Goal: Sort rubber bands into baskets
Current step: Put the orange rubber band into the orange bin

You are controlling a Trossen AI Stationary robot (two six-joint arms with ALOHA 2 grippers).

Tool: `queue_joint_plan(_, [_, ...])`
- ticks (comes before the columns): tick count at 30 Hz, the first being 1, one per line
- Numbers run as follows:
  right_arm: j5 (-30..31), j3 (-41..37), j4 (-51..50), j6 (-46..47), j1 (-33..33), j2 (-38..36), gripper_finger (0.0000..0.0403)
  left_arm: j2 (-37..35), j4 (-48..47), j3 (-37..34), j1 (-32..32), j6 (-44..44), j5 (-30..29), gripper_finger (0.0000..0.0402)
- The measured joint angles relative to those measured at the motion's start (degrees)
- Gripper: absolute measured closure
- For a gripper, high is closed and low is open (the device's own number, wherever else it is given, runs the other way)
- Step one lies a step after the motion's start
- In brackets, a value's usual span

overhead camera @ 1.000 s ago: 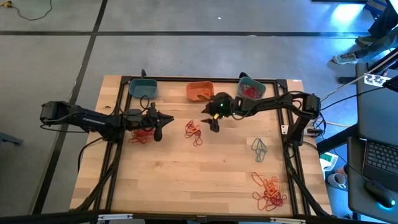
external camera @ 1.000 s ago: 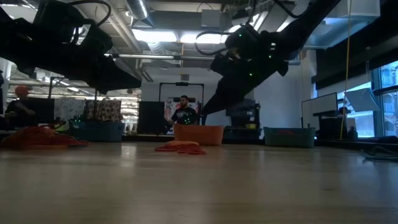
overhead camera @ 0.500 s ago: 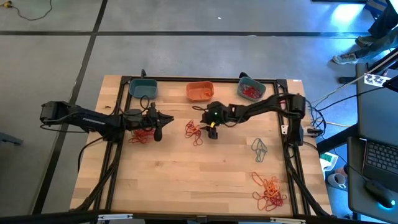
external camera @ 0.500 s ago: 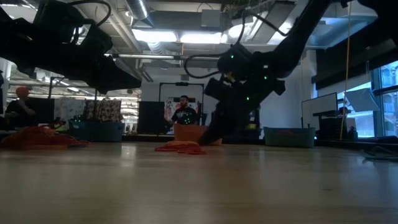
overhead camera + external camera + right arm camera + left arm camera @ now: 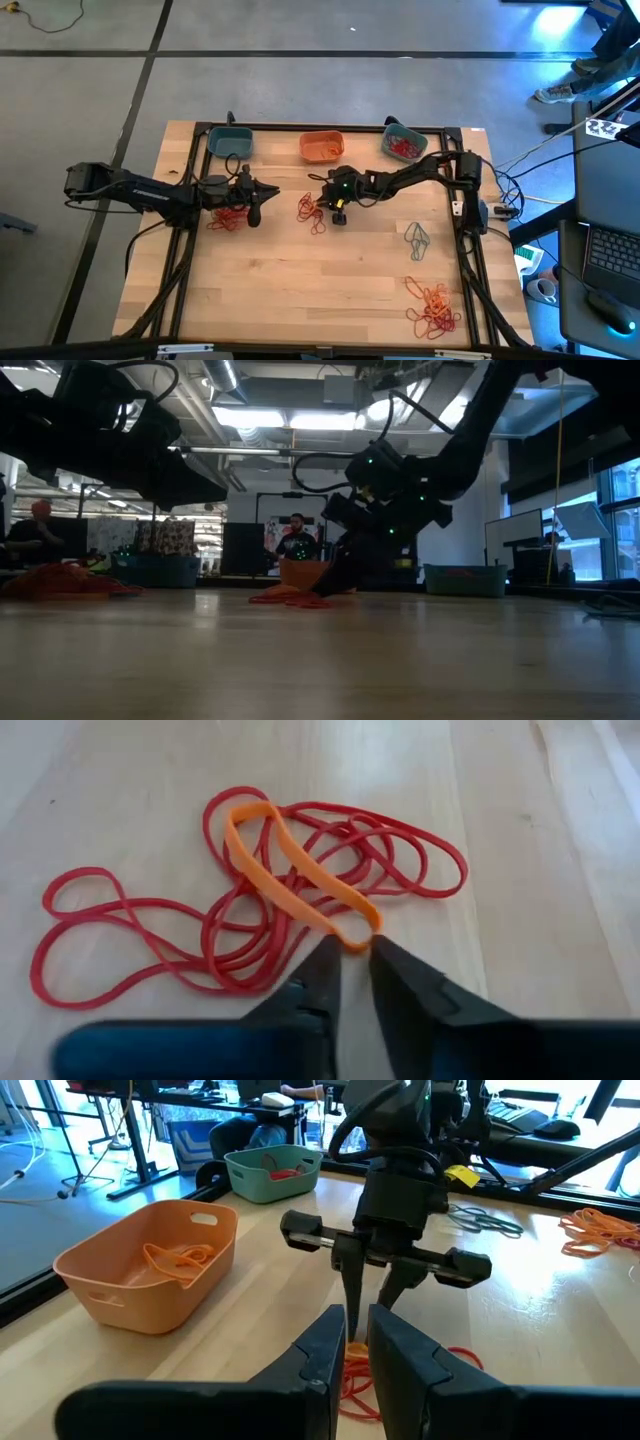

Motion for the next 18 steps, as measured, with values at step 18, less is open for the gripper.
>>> queue_joint_plan(18, [10.50,-0.13,-1.34,-1.27,0.30,-1.98,0.0400,0.01,-0.23,0.00,0.01,0.02,0.00,0.0356])
